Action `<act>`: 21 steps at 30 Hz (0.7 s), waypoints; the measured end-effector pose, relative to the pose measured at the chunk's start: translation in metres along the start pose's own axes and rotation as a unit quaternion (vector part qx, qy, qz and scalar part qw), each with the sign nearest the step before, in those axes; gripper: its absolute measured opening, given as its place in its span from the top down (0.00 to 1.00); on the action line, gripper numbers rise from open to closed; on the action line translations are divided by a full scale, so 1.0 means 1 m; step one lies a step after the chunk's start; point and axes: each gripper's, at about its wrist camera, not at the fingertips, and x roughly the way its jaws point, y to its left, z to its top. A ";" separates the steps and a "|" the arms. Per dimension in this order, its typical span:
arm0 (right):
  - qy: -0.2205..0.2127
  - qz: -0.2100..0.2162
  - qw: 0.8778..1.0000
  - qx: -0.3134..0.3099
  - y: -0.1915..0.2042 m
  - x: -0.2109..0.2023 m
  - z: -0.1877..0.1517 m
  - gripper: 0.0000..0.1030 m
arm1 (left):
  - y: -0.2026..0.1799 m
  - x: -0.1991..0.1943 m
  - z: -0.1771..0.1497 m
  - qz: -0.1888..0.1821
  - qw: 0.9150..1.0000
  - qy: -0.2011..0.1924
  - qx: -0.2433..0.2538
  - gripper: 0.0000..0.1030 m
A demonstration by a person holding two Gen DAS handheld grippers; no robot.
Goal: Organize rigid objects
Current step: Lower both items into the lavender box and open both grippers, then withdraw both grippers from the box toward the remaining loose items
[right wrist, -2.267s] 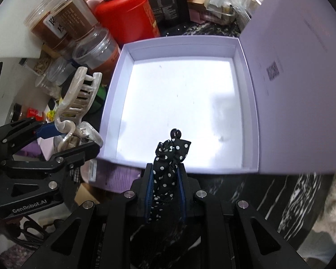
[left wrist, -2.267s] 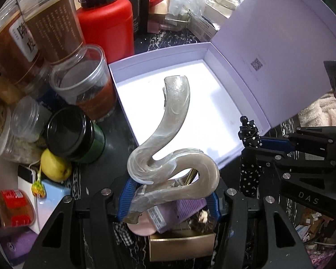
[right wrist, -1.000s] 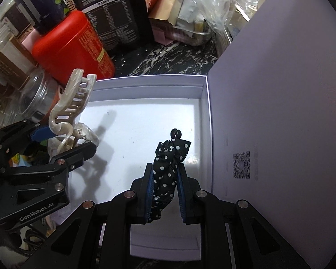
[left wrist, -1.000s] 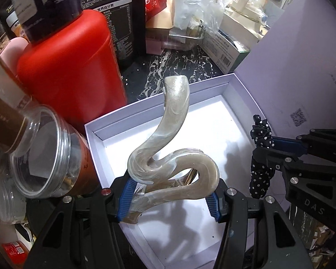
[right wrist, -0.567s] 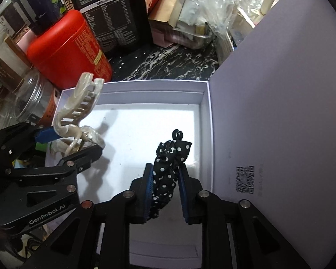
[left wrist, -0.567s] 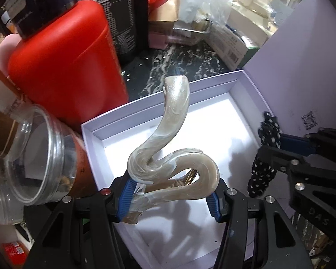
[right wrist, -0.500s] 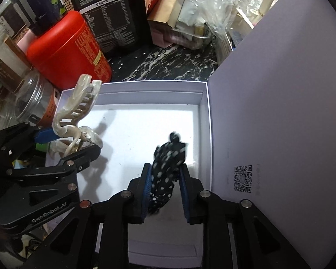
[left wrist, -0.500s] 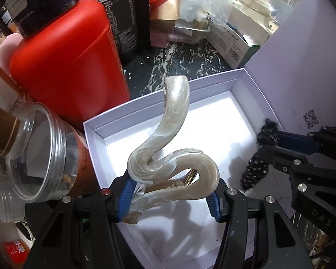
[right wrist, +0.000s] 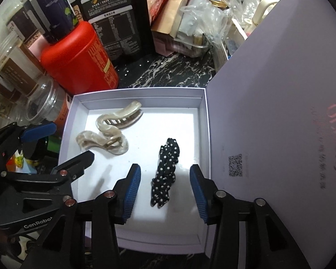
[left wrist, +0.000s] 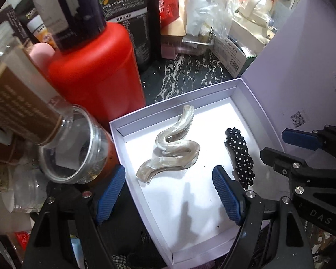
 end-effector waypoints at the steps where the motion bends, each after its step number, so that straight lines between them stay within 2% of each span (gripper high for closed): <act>1: -0.001 0.000 1.000 0.000 0.000 -0.002 -0.001 0.56 | 0.001 -0.004 -0.001 0.000 1.000 -0.002 -0.002 0.22; 18: -0.035 0.007 0.999 -0.002 0.015 -0.051 -0.017 0.56 | 0.015 -0.058 -0.017 0.012 0.999 -0.034 -0.030 0.22; 21: -0.039 0.008 0.999 -0.004 0.020 -0.059 -0.022 0.53 | 0.017 -0.068 -0.020 0.016 0.999 -0.042 -0.029 0.22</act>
